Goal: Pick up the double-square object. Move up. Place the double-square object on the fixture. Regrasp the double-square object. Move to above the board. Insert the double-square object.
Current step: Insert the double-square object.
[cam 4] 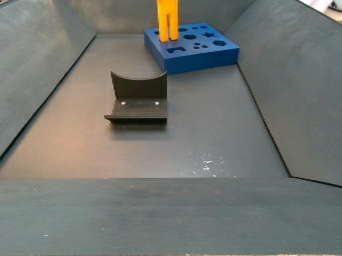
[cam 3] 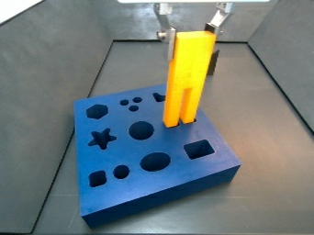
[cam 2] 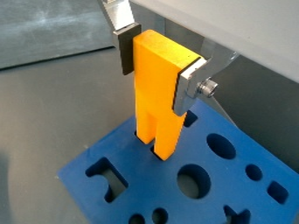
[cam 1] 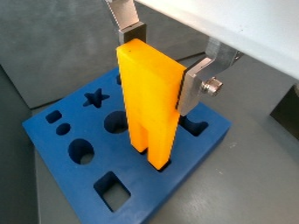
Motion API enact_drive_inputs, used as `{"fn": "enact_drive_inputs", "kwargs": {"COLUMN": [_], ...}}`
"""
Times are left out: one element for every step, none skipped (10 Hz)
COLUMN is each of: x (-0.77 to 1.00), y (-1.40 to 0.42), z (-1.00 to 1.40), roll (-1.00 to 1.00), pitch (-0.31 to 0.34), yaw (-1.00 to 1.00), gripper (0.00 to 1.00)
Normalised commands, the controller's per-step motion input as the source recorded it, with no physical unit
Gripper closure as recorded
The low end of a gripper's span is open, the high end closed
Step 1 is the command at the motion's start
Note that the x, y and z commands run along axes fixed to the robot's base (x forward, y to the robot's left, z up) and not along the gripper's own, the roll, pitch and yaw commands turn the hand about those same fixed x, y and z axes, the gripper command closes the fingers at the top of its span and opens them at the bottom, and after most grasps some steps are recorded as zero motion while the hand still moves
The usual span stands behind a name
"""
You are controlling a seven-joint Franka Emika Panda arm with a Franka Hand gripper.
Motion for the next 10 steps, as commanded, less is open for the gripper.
{"fn": "enact_drive_inputs", "kwargs": {"x": [0.07, 0.00, 0.00, 0.00, 0.00, 0.02, 0.02, 0.01, 0.00, 0.00], "y": [0.00, 0.00, 0.00, -0.03, -0.07, -0.09, -0.09, -0.09, -0.03, 0.00], "z": [0.00, -0.05, -0.31, -0.55, -0.71, -0.79, -0.85, -0.84, -0.19, 0.00], "roll": [0.00, 0.00, 0.00, 0.06, 0.09, 0.09, 0.10, 0.09, 0.00, 0.00], "pitch": [0.000, 0.000, -0.003, -0.020, -0.029, -0.040, -0.044, -0.059, -0.024, 0.000], "yaw": [0.00, 0.00, 0.00, 0.00, 0.00, 0.00, 0.00, 0.00, 0.00, 0.00], "gripper": [1.00, 1.00, 1.00, 1.00, 1.00, 1.00, 1.00, 1.00, 1.00, 1.00]}}
